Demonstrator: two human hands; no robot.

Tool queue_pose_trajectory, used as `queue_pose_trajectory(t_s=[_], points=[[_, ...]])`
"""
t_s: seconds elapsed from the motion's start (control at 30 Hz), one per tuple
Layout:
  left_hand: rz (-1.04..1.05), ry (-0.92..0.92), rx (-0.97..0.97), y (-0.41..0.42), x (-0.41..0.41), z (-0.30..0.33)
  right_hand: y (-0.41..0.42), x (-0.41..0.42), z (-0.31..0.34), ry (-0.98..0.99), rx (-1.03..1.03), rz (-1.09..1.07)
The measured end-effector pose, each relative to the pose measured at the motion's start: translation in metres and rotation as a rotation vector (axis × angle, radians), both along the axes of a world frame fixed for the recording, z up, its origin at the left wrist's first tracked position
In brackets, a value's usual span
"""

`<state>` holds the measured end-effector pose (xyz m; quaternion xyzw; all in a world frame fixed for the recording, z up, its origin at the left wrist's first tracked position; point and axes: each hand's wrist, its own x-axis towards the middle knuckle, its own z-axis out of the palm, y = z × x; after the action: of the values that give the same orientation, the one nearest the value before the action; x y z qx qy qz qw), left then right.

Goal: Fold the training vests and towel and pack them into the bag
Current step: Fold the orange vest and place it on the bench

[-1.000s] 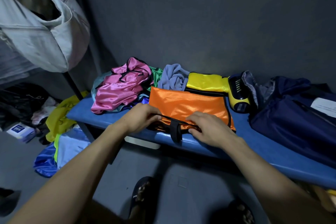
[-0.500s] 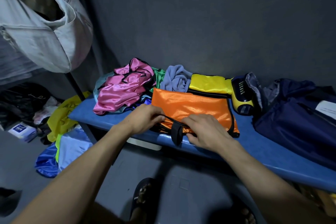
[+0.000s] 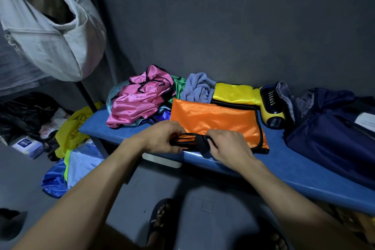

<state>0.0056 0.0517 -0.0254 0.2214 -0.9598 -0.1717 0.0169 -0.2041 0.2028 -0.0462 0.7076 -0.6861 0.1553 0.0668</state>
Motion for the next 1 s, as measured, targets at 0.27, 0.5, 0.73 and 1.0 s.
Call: queue_pose_trajectory(t_s=[0.27, 0.5, 0.73, 1.0], points=[[0.106, 0.071, -0.185, 0.004, -0.015, -0.005, -0.015, -0.01, 0.01, -0.294, -0.025, -0.104], [0.19, 0.09, -0.261, 0.008, -0.018, 0.004, -0.021, -0.007, 0.016, -0.329, -0.091, -0.116], [0.272, -0.093, -0.331, 0.007, -0.019, 0.003, -0.021, -0.007, 0.015, -0.331, -0.094, -0.097], [0.187, 0.125, -0.229, 0.013, -0.022, -0.001, -0.019, -0.011, 0.01, -0.38, -0.019, -0.027]])
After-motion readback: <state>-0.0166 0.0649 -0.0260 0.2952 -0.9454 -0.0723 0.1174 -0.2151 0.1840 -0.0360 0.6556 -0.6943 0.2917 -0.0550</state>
